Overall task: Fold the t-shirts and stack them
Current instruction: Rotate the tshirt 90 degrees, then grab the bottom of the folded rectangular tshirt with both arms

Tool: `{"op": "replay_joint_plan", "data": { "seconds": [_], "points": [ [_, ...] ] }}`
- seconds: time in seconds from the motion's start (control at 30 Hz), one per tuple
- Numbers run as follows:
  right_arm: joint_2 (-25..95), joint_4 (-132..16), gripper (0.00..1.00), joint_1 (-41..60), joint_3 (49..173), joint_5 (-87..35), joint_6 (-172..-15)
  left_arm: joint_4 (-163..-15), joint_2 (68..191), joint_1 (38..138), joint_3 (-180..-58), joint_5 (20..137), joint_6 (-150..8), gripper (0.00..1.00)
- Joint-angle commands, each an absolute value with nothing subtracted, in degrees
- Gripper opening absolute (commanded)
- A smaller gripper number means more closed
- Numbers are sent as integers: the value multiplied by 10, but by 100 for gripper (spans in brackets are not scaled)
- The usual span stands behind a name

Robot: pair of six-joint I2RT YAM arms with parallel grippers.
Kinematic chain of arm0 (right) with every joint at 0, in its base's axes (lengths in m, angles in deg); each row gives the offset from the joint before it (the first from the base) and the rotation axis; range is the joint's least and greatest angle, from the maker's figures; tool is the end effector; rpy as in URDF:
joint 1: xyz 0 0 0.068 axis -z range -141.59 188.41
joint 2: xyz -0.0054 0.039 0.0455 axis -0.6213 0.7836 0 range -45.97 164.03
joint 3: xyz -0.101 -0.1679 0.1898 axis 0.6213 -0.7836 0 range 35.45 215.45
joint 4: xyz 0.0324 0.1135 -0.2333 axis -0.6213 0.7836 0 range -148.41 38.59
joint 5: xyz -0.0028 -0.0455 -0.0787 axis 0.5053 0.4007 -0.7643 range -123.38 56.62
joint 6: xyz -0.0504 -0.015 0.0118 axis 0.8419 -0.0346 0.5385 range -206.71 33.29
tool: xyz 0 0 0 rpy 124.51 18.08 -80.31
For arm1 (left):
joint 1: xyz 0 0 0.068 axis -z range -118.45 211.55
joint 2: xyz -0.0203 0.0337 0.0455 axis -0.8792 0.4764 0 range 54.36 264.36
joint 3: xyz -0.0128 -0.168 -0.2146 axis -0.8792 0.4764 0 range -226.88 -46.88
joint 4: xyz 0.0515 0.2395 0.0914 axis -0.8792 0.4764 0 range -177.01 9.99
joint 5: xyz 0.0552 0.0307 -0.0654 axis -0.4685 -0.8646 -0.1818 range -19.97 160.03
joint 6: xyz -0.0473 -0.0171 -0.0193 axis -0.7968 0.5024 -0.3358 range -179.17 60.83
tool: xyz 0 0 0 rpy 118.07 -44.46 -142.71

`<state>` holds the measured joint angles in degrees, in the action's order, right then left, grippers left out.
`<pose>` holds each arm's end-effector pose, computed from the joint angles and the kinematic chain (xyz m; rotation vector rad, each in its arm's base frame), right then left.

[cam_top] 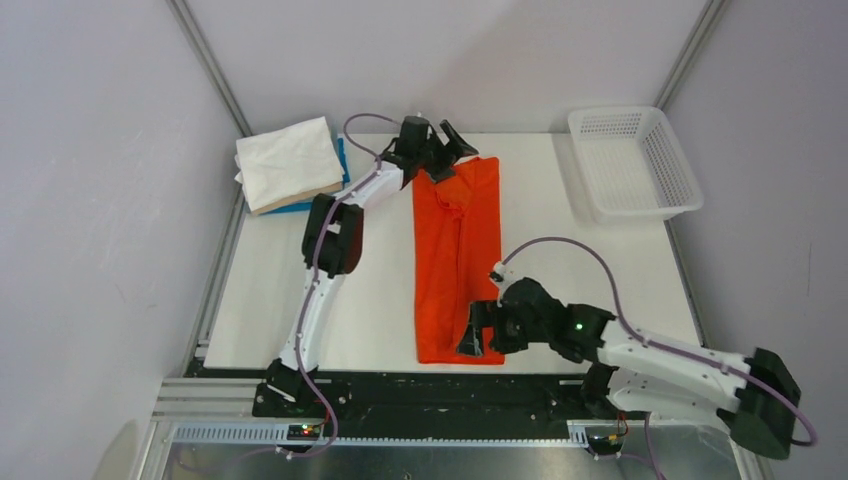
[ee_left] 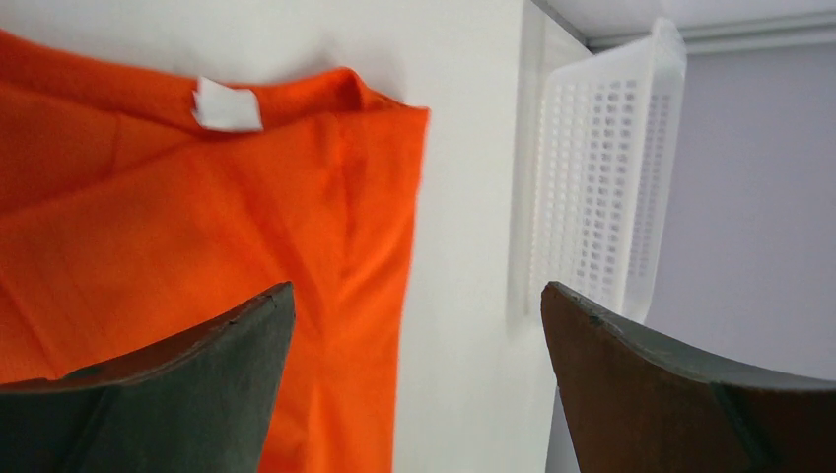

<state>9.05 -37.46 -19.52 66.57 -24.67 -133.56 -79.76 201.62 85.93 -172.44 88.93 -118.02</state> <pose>0.0987 0.1676 0.2084 -0.3335 2.5846 0.9785 0.5291 -0.2524 0.1695 -0.4613 2.2414 -1.1754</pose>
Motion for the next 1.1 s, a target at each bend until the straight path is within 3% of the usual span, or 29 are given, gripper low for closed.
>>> {"op": "replay_joint_plan", "data": {
  "seconds": [0.0, 0.17, 0.37, 0.57, 0.7, 0.87, 1.07],
  "points": [
    [-14, -273, 100, -202, 683, -354, -1337, -782, 1864, 870, -1667, 903, -1110, 98],
    [-80, -252, 100, -172, 681, -386, -1335, -740, 1690, 903, -1544, 877, -1028, 98],
    [-33, -205, 100, -140, 678, -360, -1325, -734, 1419, 988, -1204, 680, -977, 98],
    [29, -195, 89, -139, 678, -386, -1343, -720, 1182, 1148, -889, 532, -1041, 98],
    [61, -225, 80, -162, 676, -402, -1363, -686, 1119, 1220, -795, 507, -1117, 98],
    [119, -260, 76, -189, 676, -408, -1388, -668, 1124, 1285, -772, 503, -1164, 98],
    [168, -294, 71, -219, 676, -424, -1419, -669, 1224, 1342, -810, 504, -1197, 80]
  ]
}}
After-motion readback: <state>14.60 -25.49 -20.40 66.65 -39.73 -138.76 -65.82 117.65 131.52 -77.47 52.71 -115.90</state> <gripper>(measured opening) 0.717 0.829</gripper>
